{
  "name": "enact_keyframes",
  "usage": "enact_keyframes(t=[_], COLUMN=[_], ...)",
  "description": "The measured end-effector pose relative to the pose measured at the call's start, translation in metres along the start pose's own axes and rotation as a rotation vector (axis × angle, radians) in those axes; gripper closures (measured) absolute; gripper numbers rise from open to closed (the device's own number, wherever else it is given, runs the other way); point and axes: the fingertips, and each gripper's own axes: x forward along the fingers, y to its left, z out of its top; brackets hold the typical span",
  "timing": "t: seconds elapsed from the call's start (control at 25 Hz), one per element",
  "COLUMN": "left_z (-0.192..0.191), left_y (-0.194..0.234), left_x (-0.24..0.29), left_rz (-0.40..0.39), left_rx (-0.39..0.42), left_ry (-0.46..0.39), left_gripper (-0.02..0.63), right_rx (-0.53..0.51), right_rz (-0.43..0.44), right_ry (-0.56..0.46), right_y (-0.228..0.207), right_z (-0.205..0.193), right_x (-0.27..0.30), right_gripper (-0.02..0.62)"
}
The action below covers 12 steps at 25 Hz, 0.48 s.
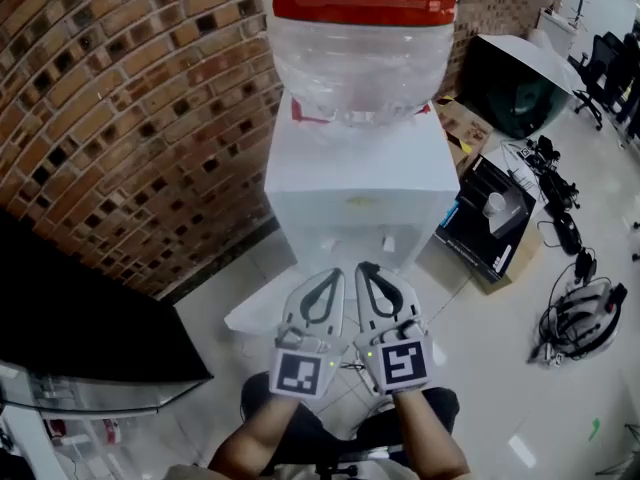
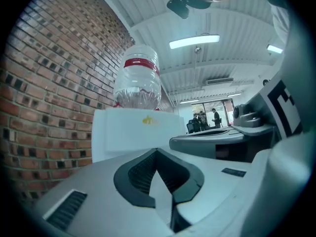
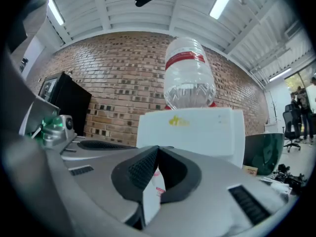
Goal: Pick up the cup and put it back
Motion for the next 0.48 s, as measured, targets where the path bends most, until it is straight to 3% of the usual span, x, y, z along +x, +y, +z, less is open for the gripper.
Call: enact_keyframes(t=[0.48], left_z=[-0.182], left_y=[0.0], left_x=[-0.017], left_rz=[0.022], left_rx=[0.008], left_ry=[-0.018], left_gripper=[0.614], right_rx=[-0.001], right_rz=[0.008], right_ry=[-0.032], right_y=[0.002], right_z=[-0.179], right_x=[0.021], right_gripper=[0.589])
